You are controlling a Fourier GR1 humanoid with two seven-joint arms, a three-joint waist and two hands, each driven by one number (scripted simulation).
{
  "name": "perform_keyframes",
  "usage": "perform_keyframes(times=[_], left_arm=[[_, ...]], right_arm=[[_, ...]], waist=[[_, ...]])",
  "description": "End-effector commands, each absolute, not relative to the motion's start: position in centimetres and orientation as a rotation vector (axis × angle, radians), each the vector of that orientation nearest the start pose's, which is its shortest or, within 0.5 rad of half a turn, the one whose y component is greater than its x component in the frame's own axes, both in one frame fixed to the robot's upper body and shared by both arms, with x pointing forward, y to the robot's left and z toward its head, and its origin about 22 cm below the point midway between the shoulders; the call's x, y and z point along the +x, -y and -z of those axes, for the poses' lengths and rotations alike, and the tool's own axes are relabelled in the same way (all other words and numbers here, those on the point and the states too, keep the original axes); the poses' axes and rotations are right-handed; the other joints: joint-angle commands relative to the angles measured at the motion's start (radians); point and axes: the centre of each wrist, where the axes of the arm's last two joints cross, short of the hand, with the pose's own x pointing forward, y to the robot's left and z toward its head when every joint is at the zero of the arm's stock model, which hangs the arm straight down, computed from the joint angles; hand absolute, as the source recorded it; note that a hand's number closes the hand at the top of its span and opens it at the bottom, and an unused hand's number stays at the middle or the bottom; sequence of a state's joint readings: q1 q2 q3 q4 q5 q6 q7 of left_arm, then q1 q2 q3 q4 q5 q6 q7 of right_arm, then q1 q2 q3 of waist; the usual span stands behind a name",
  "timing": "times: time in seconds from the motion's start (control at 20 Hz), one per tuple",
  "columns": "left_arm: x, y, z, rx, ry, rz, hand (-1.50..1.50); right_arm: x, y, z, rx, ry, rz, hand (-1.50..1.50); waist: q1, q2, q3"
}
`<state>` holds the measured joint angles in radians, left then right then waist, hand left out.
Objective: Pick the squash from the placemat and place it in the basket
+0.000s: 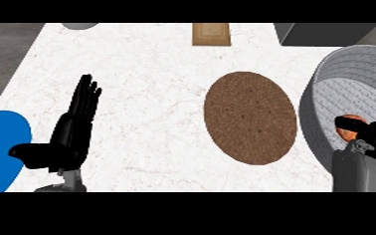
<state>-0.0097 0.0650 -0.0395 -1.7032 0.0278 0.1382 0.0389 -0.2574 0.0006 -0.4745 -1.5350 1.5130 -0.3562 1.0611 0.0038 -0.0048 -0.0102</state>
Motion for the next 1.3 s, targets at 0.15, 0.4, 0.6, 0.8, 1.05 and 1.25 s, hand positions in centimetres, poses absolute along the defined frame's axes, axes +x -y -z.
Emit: perform_keyframes(times=[0.15, 0.4, 0.6, 0.8, 1.05, 1.25], left_arm=[[23.9, -22.2, -2.6, 0.098, 1.683, -0.049, 0.0], [22.9, -23.0, -3.5, 0.082, 1.682, -0.053, 0.0], [24.5, -22.7, -3.6, 0.091, 1.672, -0.065, 0.0], [22.9, -23.9, -2.4, 0.096, 1.68, -0.052, 0.0], [23.8, -24.4, -2.4, 0.106, 1.668, -0.067, 0.0], [24.4, -23.7, -3.0, 0.104, 1.677, -0.084, 0.0]], right_arm=[[27.4, 31.0, -3.8, -1.66, 0.606, 0.48, -1.5], [28.6, 30.6, -8.2, -1.774, 0.681, 0.553, -1.5], [25.9, 30.0, -8.8, -1.888, 0.678, 0.582, -1.5], [24.7, 29.1, -8.8, -1.923, 0.616, 0.632, -1.5], [21.1, 29.7, -12.1, -1.974, 0.636, 0.772, -1.5], [18.0, 28.2, -14.8, -1.951, 0.727, 0.858, -1.5]], waist=[[-0.003, 0.005, 0.01], [0.003, 0.004, 0.01], [-0.007, 0.003, 0.01], [-0.002, 0.003, 0.01], [-0.016, 0.0, 0.009], [-0.02, -0.001, 0.009]])
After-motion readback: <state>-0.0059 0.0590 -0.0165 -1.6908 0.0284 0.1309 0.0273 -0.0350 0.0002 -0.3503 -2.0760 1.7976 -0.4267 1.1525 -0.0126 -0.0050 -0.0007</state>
